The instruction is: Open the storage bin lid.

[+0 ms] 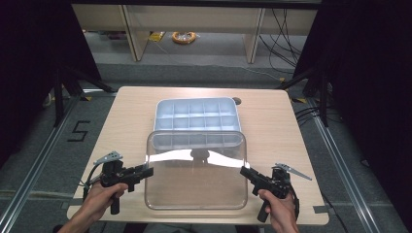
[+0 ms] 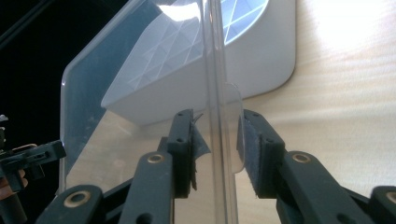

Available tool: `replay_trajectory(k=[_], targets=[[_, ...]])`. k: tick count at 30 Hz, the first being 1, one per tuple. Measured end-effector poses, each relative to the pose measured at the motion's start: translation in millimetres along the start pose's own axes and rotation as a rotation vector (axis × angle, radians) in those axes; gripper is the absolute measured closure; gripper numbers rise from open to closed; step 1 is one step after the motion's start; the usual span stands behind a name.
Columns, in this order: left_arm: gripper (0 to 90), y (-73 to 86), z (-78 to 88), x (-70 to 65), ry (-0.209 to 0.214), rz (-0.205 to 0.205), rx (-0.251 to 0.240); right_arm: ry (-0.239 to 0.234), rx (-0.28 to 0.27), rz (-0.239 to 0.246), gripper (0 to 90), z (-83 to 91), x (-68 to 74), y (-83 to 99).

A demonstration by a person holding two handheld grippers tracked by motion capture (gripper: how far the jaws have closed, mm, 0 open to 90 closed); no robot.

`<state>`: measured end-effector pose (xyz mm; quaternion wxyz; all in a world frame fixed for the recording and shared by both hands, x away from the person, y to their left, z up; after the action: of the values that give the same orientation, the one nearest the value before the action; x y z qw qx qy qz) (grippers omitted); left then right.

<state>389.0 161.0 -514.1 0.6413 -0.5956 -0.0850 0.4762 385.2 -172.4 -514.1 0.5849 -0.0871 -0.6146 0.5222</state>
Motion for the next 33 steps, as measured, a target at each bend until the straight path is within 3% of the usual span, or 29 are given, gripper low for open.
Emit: replay_trajectory(k=[2, 8, 11, 15, 18, 19, 20, 21, 22, 23, 25, 26, 28, 29, 32, 33], targets=[[60.6, 5.6, 4.3, -2.1, -0.002, 0.001, 0.003, 0.019, 0.008, 0.005, 67.0, 1.9, -1.3, 3.6], [60.4, 14.6, 7.6, -4.4, -0.001, 0.007, 0.015, -0.001, 0.006, -0.010, 66.9, 6.5, 0.2, 8.7], [60.2, 23.1, 8.0, -5.3, 0.001, 0.002, 0.032, 0.028, 0.023, 0.002, 66.5, 11.5, -3.0, 15.2], [60.0, 29.5, 8.1, -5.7, 0.005, 0.005, 0.053, 0.031, 0.023, 0.005, 66.2, 14.2, -4.5, 18.3], [59.8, 33.5, 7.7, -5.0, 0.002, 0.018, 0.056, 0.021, 0.027, -0.023, 66.0, 16.9, -2.7, 22.6], [59.8, 35.6, 8.2, -3.2, -0.011, 0.015, 0.064, 0.055, 0.048, -0.045, 65.9, 18.2, -3.5, 27.5], [59.8, 35.6, 8.2, -3.2, -0.011, 0.015, 0.064, 0.055, 0.048, -0.045, 65.9, 18.2, -3.5, 27.5], [59.7, 38.3, 8.4, -2.8, -0.012, 0.001, 0.073, 0.039, 0.048, -0.040, 65.9, 17.2, -3.7, 29.5], [59.7, 38.3, 8.4, -2.8, -0.012, 0.001, 0.073, 0.053, 0.048, 0.002, 65.7, 17.0, -8.5, 29.2], [59.2, 42.2, 8.3, -2.3, -0.021, -0.007, 0.080, 0.046, 0.048, 0.005, 65.5, 16.5, -8.3, 29.8], [58.8, 45.6, 8.0, -2.8, -0.027, 0.001, 0.083, 0.054, 0.061, -0.037, 65.0, 16.2, -5.3, 32.9], [58.7, 46.2, 8.2, -2.8, -0.029, -0.003, 0.085, 0.075, 0.067, -0.019, 65.0, 15.9, -8.0, 34.0], [58.7, 47.7, 9.0, -3.9, -0.028, -0.003, 0.088, 0.047, 0.057, -0.011, 64.9, 14.5, -7.7, 33.7], [58.7, 49.7, 11.5, -1.8, -0.022, -0.031, 0.113, 0.070, 0.061, 0.017, 65.0, 14.4, -12.9, 34.4], [57.2, 53.2, 8.7, -2.8, -0.043, 0.002, 0.098, 0.052, 0.066, 0.022, 64.7, 15.2, -11.1, 35.7], [56.9, 54.3, 8.6, -2.8, -0.042, 0.002, 0.099, 0.069, 0.059, 0.020, 64.6, 13.1, -12.1, 36.2]])
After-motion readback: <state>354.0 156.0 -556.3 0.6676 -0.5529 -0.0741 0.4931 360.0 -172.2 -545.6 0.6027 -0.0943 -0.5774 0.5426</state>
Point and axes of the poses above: each handheld gripper's, and its own axes: z roughly backward along the jaws, y roughly out of its underside, x roughly to its left, the point moved 10 cm from there along -z, roughly forward along the jaws, and after that the axes turned 13 degrees about -x, right-handed, at the moved point
